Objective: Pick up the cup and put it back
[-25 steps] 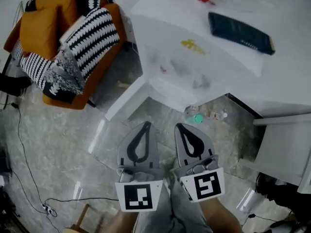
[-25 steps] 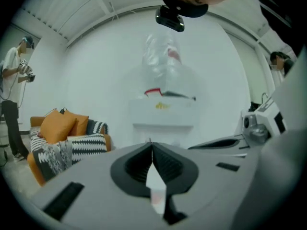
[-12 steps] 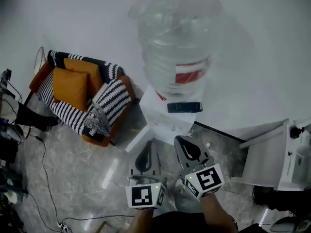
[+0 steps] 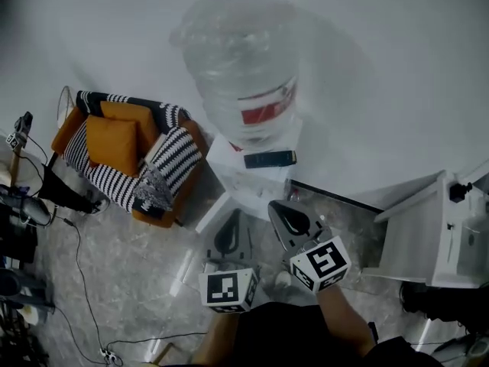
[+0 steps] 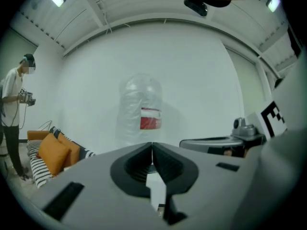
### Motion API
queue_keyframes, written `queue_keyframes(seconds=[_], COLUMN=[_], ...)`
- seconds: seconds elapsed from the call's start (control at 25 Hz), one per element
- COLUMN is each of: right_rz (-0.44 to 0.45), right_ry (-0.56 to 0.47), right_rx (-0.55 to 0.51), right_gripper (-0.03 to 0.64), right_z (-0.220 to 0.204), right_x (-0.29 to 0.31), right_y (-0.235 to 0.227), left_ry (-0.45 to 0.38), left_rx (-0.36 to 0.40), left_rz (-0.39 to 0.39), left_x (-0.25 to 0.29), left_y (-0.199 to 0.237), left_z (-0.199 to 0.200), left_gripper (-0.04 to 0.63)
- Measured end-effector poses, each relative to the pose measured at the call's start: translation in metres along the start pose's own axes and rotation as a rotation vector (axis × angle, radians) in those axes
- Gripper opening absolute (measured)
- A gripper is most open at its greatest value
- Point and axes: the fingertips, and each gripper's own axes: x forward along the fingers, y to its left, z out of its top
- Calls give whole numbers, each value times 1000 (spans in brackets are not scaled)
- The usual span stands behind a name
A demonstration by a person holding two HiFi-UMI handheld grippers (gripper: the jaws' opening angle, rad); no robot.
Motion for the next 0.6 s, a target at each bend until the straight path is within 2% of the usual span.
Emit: queue_keyframes(seconds=[0.32,0.6], right_rz=[42,67], right_ry=[-22,-47], right_rx=[-60,-83], right_gripper=[10,10], right_z=[10,19], right_x=[-9,-3], right_y=[-3,-8], left_ry=[-51,-56], left_rx=[12,26], left_rz=[-23,0], left_x=[10,14], left_y=[-28,-26], left_z=[22,25], left_gripper=[12,12])
